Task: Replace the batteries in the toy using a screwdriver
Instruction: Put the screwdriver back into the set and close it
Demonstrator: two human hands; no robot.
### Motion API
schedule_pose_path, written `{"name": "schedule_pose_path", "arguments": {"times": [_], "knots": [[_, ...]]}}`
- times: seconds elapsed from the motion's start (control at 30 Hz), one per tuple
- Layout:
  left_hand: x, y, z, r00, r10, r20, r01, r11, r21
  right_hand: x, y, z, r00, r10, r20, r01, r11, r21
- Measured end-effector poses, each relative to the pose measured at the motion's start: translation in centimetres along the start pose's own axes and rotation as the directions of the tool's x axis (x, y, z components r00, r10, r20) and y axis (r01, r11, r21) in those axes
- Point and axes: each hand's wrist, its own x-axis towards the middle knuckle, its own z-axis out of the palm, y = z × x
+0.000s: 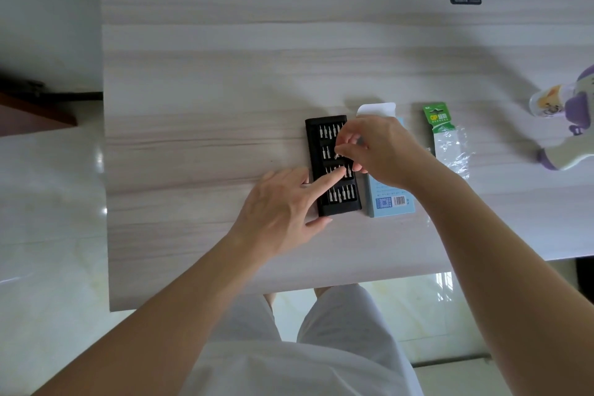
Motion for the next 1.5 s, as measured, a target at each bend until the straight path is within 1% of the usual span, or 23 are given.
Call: {"name": "schedule_pose_path", "arguments": {"times": [0.23,0.4,0.53,0.63,0.73,0.87,1.07,1.37,1.5], "knots": [[0.3,-0.4,-0.3,0.998,-0.051,0.023,0.049,0.995,0.091,0.0,0.5,0.6,0.996,0.043,-0.078,-0.039,0.998,0.050],[0.6,-0.3,-0.3,0.997,-0.071,0.043,0.063,0.984,0.164,0.2,0.6,0.9,0.993,0.042,-0.110,-0.033,0.996,0.080],[0.5,-0.3,-0.3,0.996,-0.074,0.050,0.065,0.984,0.168,0.2,0.5,0.5,0.997,0.011,-0.080,-0.008,0.999,0.043],[0.6,-0.4,-0.2,0.997,-0.065,0.031,0.060,0.988,0.145,0.3,0.5,0.2,0.999,-0.014,-0.029,0.014,1.000,0.002],[0.6,-0.6,-0.1,0.999,-0.046,0.016,0.044,0.991,0.125,0.4,0.3,0.1,1.000,-0.011,-0.014,0.010,1.000,-0.025],[0.6,-0.7,-0.2,0.998,-0.048,0.029,0.044,0.992,0.120,0.4,0.0,0.3,0.999,0.019,-0.041,-0.021,0.999,-0.047],[0.6,-0.7,-0.2,0.997,-0.068,0.040,0.062,0.988,0.138,0.3,-0.1,0.9,0.994,0.062,-0.090,-0.064,0.998,-0.025],[0.3,-0.5,0.0,0.992,-0.113,0.062,0.102,0.983,0.151,-0.1,0.1,1.9,0.986,0.056,-0.157,-0.053,0.998,0.022],[0.5,-0.4,-0.1,0.992,-0.110,0.067,0.099,0.982,0.158,-0.1,0.0,2.3,0.978,0.087,-0.189,-0.082,0.996,0.035]]}}
